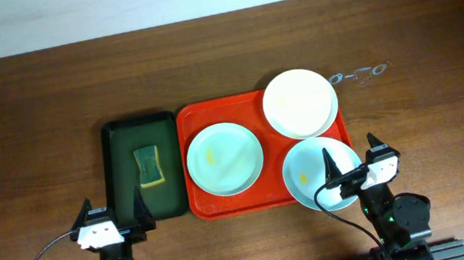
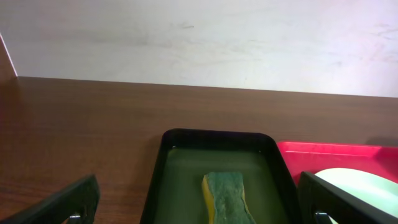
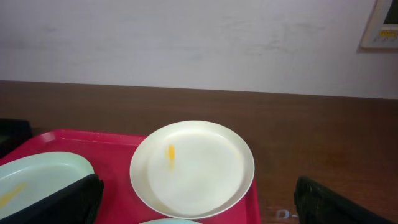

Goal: Clean dirty plates on tray and stack at the side

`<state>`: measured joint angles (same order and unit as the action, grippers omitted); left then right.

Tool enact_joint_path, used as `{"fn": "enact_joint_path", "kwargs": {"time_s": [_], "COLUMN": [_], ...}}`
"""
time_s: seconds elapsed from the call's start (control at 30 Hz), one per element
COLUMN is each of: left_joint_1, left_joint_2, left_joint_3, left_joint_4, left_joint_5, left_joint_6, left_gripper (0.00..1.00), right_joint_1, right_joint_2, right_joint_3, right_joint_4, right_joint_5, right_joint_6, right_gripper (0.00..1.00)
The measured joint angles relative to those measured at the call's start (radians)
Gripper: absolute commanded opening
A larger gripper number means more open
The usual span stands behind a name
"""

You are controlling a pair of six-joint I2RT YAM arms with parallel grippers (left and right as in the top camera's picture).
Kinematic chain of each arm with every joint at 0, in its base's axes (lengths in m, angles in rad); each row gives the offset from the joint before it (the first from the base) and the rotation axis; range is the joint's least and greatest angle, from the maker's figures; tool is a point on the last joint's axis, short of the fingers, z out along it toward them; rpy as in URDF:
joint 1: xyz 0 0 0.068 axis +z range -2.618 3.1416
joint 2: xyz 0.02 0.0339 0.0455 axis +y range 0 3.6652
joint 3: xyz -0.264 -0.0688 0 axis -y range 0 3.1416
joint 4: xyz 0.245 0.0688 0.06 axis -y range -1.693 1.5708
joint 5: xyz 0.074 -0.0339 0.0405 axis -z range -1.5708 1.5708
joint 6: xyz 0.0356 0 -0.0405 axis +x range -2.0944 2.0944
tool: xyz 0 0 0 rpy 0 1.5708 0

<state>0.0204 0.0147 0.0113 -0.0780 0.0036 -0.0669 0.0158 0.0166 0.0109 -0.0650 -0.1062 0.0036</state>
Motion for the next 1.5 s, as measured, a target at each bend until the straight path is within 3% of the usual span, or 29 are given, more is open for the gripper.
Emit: {"fn": "enact_joint_path", "kwargs": {"time_s": [0.3, 0.43, 0.57, 0.7, 0.87, 0.93, 1.0, 1.03, 1.13, 1.17, 1.2, 1.23, 1.3, 1.37, 1.4, 1.43, 1.5], "left_joint_1": [0.000, 0.000, 0.000, 0.000, 0.000, 0.000, 0.000, 0.000, 0.000, 0.000, 0.000, 0.000, 0.000, 0.000, 0.000, -0.001, -0.015], "left_joint_2": [0.000, -0.001, 0.005, 0.139, 0.499, 0.696, 0.832, 0.961, 1.289, 1.358, 1.422, 1.497, 1.598, 1.691, 1.729, 1.744, 1.738], "left_joint_3": [0.000, 0.007, 0.140, 0.525, 1.043, 1.306, 1.477, 1.643, 1.942, 1.973, 1.994, 2.004, 2.005, 2.004, 1.994, 1.962, 1.849], "left_joint_4": [0.001, 0.101, -0.101, -0.283, -0.650, -0.880, -1.067, -1.264, -1.553, -1.569, -1.580, -1.583, -1.598, -1.603, -1.602, -1.585, -1.472], "left_joint_5": [0.002, 0.090, 0.154, 0.162, 0.163, 0.162, 0.161, 0.162, 0.162, 0.162, 0.163, 0.166, 0.172, 0.176, 0.177, 0.177, 0.177], "left_joint_6": [0.000, 0.000, 0.000, 0.000, 0.000, 0.000, 0.001, 0.000, 0.000, 0.000, 0.000, 0.000, -0.001, 0.000, 0.000, 0.003, -0.005], "left_gripper": [0.99, 0.99, 0.99, 0.99, 0.99, 0.99, 0.99, 0.99, 0.99, 0.99, 0.98, 0.65, 0.00, 0.00, 0.04, 0.16, 0.33], "right_joint_1": [0.000, 0.000, 0.000, 0.000, 0.000, 0.000, -0.001, -0.001, -0.001, -0.001, -0.001, -0.001, 0.003, 0.034, 0.066, 0.111, 0.192], "right_joint_2": [0.000, 0.001, 0.016, 0.155, 0.614, 0.850, 1.007, 1.124, 1.375, 1.435, 1.497, 1.561, 1.638, 1.692, 1.707, 1.712, 1.713], "right_joint_3": [0.000, 0.001, 0.130, 0.497, 1.071, 1.325, 1.469, 1.575, 1.704, 1.710, 1.711, 1.712, 1.712, 1.712, 1.707, 1.694, 1.657], "right_joint_4": [0.007, 0.046, -0.138, -0.332, -0.807, -1.032, -1.192, -1.273, -1.305, -1.328, -1.353, -1.363, -1.377, -1.393, -1.394, -1.388, -1.349], "right_joint_5": [-0.029, -0.076, -0.109, -0.133, -0.182, -0.193, -0.195, -0.198, -0.248, -0.282, -0.330, -0.372, -0.413, -0.407, -0.388, -0.353, -0.275], "right_joint_6": [0.052, 0.084, 0.117, 0.128, 0.132, 0.132, 0.132, 0.132, 0.139, 0.146, 0.154, 0.174, 0.189, 0.198, 0.199, 0.202, 0.203], "right_gripper": [0.98, 0.98, 0.98, 0.99, 0.98, 0.98, 0.99, 0.98, 0.99, 0.82, 0.58, 0.48, 0.41, 0.43, 0.51, 0.61, 0.64]}}
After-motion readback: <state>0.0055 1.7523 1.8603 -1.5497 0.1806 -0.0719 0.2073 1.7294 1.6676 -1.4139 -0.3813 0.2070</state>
